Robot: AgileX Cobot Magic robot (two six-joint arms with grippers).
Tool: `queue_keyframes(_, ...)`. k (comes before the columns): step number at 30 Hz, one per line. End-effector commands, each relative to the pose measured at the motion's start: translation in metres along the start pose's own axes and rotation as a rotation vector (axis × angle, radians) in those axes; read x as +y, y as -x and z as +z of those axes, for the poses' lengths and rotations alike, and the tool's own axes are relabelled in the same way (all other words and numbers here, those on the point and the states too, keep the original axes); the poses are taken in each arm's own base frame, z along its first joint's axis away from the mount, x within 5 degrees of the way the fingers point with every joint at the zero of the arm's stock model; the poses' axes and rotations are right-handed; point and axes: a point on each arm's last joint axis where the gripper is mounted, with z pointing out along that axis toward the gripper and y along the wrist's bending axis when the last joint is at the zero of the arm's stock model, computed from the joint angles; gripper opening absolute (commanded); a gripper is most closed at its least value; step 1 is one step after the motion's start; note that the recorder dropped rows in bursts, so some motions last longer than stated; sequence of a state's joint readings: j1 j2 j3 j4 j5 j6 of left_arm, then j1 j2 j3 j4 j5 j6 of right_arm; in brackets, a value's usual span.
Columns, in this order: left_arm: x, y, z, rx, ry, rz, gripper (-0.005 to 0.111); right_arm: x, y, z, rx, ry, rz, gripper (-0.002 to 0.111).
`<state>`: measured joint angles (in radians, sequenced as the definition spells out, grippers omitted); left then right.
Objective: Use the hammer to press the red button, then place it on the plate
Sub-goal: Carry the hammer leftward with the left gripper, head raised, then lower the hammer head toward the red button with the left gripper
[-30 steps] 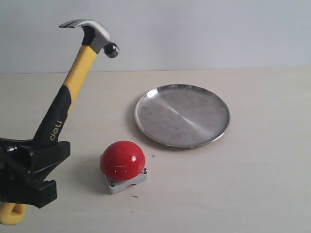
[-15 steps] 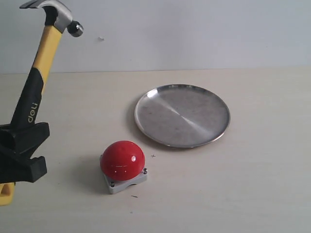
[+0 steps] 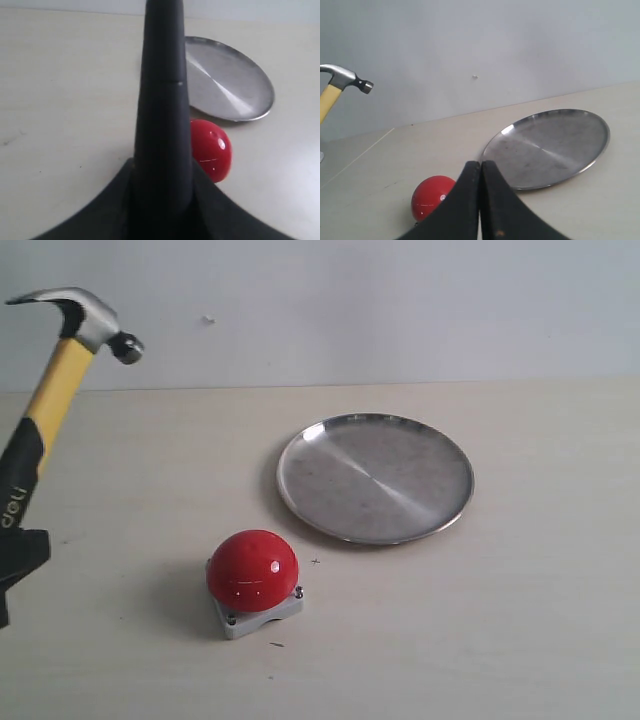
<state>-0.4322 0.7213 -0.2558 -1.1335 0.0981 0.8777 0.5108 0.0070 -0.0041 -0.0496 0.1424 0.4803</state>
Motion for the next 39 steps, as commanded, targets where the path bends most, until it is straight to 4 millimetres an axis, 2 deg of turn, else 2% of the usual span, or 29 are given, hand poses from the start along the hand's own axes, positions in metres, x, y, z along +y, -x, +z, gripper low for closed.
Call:
queue_keyframes(1,0.000,0.001,-0.014,-0.025,-0.034,0.001,0.000,0.000,0.000,0.000,-0.008,0.004,-0.011,0.000)
queue_keyframes(6,-0.007,0.005,-0.017,-0.013,-0.090,0.015,0.000,0.000,0.000,0.000,-0.008,0.004,-0.011,0.000)
queue_keyframes(13,-0.033,0.014,-0.028,0.118,-0.326,0.157,0.000,0.000,0.000,0.000,-0.008,0.004,-0.009,0.000)
queue_keyframes(17,-0.034,0.018,-0.031,0.138,-0.322,0.192,0.000,0.000,0.000,0.000,-0.008,0.004,-0.009,0.000)
queue_keyframes(23,-0.034,0.042,-0.030,0.045,-0.269,0.205,0.000,0.000,0.000,0.000,-0.008,0.004,-0.011,0.000)
queue_keyframes(27,-0.040,0.042,-0.018,0.146,-0.367,0.211,0.000,0.000,0.000,0.000,-0.008,0.004,-0.011,0.000)
queue_keyframes(28,-0.045,0.042,-0.012,0.158,-0.444,0.232,0.000,0.000,0.000,0.000,-0.008,0.004,-0.011,0.000)
queue_keyframes(30,-0.046,0.043,-0.006,0.139,-0.472,0.242,0.000,0.000,0.000,0.000,-0.008,0.004,-0.011,0.000)
queue_keyframes(33,-0.049,0.049,0.010,0.095,-0.526,0.187,0.000,0.000,0.000,0.000,-0.008,0.004,-0.011,0.000)
queue_keyframes(36,-0.056,0.060,0.027,0.145,-0.639,0.218,0.000,0.000,0.000,0.000,-0.008,0.004,-0.011,0.000)
queue_keyframes(39,-0.059,0.072,0.032,0.145,-0.677,0.300,0.000,0.000,0.000,0.000,-0.008,0.004,-0.009,0.000)
